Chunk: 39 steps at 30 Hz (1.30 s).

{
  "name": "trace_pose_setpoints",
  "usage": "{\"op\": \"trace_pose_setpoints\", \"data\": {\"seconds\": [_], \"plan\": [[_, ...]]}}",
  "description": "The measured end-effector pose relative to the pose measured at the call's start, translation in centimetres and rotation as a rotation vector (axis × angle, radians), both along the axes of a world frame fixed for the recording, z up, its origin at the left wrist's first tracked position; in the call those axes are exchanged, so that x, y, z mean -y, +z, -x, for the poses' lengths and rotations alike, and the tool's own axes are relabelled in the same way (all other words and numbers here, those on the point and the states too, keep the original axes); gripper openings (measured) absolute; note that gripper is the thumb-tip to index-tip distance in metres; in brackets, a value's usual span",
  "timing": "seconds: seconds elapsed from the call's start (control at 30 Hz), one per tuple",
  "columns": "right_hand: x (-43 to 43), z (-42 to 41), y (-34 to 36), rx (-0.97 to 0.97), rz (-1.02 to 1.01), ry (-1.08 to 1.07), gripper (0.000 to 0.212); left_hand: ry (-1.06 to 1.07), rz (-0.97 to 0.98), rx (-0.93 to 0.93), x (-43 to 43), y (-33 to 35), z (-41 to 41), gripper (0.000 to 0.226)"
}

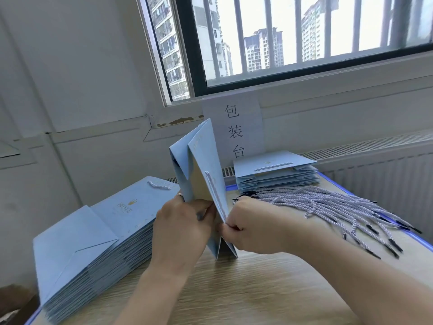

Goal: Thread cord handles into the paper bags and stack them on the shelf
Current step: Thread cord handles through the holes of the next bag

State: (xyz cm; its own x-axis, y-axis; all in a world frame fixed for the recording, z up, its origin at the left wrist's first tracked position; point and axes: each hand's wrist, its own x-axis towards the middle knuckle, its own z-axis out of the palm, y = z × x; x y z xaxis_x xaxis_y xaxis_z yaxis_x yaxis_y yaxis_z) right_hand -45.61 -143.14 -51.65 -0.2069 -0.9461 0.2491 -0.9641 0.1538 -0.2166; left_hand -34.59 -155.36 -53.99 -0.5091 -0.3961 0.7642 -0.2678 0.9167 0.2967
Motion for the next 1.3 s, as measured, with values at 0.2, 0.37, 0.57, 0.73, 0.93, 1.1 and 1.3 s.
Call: {"op": "trace_pose_setpoints", "data": {"seconds": [0.2,0.37,0.57,0.73,0.93,1.1,1.3], "plan": [[0.2,-0.1,-0.2,0.096,0.007,0.009,0.048,0.025,0.138,-0.113,-0.7,1.0,-1.1,0.031],[0.7,0.2,-0.8,0.189,0.042,0.014,0.046,0.021,0.112,-0.205,-0.6,1.1,-0.8,0.021],[0.6,-0.1,-0.6,0.185,0.048,0.010,0.049,-0.005,0.009,-0.131,-0.3,0.6,-0.1,0.038],[0.6,-0.1,-0.6,0.212,0.042,0.016,0.049,0.018,-0.010,-0.016,-0.1,0.1,0.1,0.041],[0.5,0.2,-0.6,0.244,0.064,0.023,0.048,0.082,0.100,-0.019,-0.1,0.4,-0.5,0.038],[0.4,0.2,-0.5,0.237,0.067,0.031,0.047,-0.003,0.093,-0.115,-0.4,0.9,-1.2,0.029],[0.3,0.2,-0.5,0.219,0.052,0.039,0.048,0.020,0.056,0.016,-0.4,0.5,-1.0,0.023]]}}
